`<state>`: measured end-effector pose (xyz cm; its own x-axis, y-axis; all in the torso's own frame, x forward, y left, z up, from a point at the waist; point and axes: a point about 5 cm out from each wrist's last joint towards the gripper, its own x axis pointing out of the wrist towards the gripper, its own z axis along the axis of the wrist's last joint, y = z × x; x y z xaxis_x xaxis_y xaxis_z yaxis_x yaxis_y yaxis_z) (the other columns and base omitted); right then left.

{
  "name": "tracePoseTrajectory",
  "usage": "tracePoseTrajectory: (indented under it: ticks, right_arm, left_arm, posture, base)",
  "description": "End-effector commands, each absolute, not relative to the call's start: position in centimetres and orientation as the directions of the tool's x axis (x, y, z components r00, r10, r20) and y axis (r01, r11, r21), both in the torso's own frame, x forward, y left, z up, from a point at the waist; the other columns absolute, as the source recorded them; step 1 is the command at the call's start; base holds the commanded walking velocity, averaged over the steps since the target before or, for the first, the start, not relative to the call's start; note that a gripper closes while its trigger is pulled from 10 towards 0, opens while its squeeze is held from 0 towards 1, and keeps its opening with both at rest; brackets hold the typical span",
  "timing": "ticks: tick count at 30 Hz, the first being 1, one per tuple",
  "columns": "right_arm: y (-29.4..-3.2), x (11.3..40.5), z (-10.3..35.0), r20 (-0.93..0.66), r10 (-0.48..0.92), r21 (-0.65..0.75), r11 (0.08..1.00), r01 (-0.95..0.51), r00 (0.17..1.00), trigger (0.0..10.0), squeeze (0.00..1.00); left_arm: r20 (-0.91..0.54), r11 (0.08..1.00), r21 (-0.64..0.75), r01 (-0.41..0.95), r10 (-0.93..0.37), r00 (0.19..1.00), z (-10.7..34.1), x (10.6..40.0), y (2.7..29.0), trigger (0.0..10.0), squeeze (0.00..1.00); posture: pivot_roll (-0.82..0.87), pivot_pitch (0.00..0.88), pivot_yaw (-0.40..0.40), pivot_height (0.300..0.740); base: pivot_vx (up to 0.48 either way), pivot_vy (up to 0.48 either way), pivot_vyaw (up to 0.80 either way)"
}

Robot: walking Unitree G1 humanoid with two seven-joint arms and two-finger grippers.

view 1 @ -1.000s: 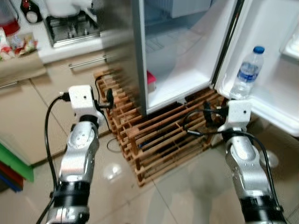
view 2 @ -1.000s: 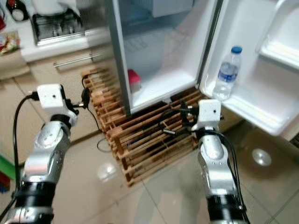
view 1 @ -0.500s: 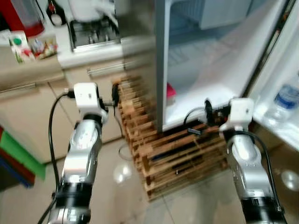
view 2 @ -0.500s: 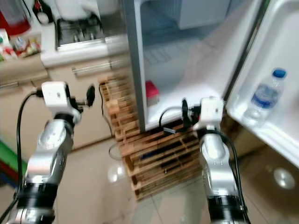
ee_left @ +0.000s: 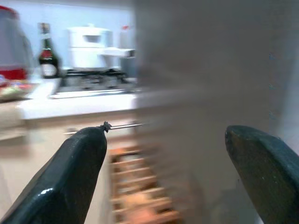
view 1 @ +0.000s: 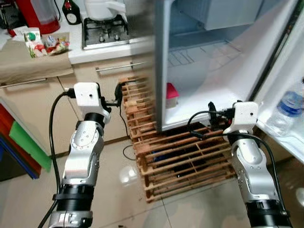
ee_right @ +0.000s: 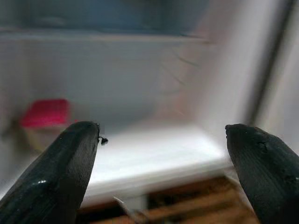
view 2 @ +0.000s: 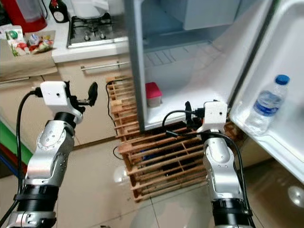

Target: Restocking fridge

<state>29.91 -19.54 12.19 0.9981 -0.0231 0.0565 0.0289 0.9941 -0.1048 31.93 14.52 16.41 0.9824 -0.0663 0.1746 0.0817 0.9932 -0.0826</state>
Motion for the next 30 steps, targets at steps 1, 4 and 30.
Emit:
tracePoseTrajectory:
  ticks: [1, 4, 30]
  right_arm:
    - [-19.6, 30.0, 12.5, 0.076, -0.026, -0.105, 0.994, 0.034, 0.997, 10.0, 0.0]
    - [-20.6, 29.9, 12.4, 0.074, -0.068, -0.135, 0.988, 0.078, 0.995, 10.0, 0.0]
    - [-30.9, 29.2, 12.9, 0.041, -0.466, -0.199, 0.863, 0.464, 0.884, 10.0, 0.0]
  left_arm:
    - [0.185, 0.993, -0.086, 0.086, -0.069, 0.98, 16.7, 32.0, 14.7, 10.0, 0.0]
    - [0.182, 0.995, -0.079, 0.066, -0.051, 0.982, 16.7, 32.1, 15.1, 10.0, 0.0]
    - [0.143, 0.995, -0.053, 0.08, -0.072, 0.987, 16.3, 31.9, 16.0, 10.0, 0.0]
  posture:
    - [-0.11, 0.0, 0.083, 0.74]
    - [-0.11, 0.0, 0.083, 0.74]
    - [-0.08, 0.0, 0.123, 0.74]
  base:
    - [0.0, 0.0, 0.0]
    - [0.0, 0.0, 0.0]
    - [0.0, 0.0, 0.0]
